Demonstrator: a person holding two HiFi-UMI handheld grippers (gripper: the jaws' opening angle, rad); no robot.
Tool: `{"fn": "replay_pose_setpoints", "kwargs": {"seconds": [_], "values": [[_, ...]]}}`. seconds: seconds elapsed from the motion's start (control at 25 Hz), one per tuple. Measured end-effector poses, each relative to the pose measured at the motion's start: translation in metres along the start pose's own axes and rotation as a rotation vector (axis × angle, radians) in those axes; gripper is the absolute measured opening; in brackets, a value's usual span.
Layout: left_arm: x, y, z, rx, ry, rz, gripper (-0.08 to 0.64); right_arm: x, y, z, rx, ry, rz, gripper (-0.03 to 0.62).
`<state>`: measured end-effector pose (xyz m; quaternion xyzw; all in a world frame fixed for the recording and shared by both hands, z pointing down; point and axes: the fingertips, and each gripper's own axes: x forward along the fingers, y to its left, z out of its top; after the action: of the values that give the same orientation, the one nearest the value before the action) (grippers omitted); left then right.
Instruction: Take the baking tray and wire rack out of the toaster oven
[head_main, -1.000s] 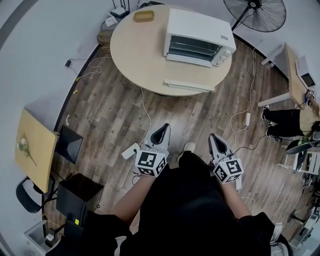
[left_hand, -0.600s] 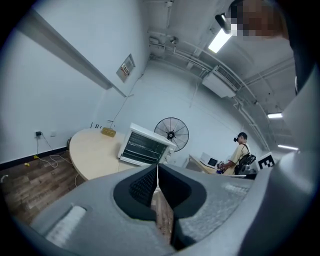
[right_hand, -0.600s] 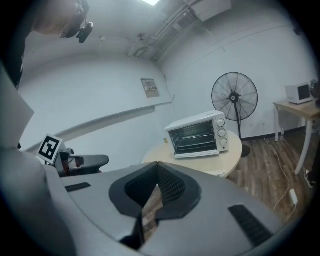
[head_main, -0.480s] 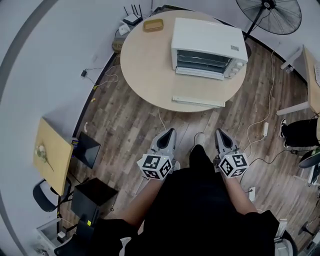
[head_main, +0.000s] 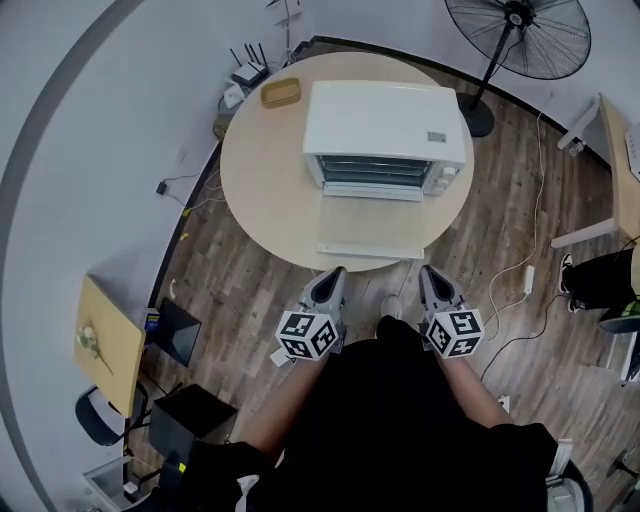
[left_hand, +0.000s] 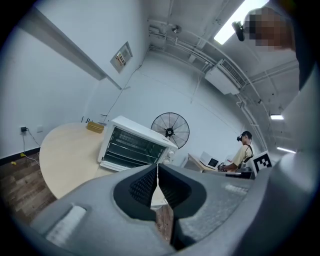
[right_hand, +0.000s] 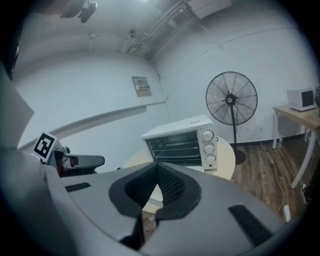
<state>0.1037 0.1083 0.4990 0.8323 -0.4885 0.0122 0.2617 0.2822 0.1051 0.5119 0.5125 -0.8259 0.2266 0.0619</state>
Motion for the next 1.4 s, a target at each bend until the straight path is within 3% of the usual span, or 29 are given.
{"fn": "replay_pose_setpoints", "kwargs": {"seconds": [0.4,0.6,0.68,0.92,1.0,1.16,1.4], "values": [[0.071,0.019,-0.003,-0.065,0.025,0.106,0.020,0.040,-0.056,0.009,0.014,0.058,0.082,0.001],[0.092,0.036,0.002,-0.090,0.005,0.151,0.020,0.064,-0.068,0.018,-0.100,0.052,0.107,0.001],[0.101,0.048,0.003,-0.113,0.001,0.161,0.020,0.077,-0.066,0.020,-0.102,0.045,0.119,0.002],[0.137,0.087,0.004,-0.150,0.013,0.170,0.020,0.118,-0.053,0.015,-0.024,0.052,0.212,0.002],[0.152,0.097,0.003,-0.140,0.034,0.148,0.020,0.130,-0.057,0.012,0.008,0.053,0.193,0.002],[0.176,0.107,0.000,-0.071,0.079,0.085,0.021,0.151,-0.070,0.002,0.164,0.056,0.129,0.002],[0.209,0.135,-0.005,-0.236,0.046,0.050,0.021,0.189,-0.090,-0.002,0.324,0.007,0.081,0.002]]}}
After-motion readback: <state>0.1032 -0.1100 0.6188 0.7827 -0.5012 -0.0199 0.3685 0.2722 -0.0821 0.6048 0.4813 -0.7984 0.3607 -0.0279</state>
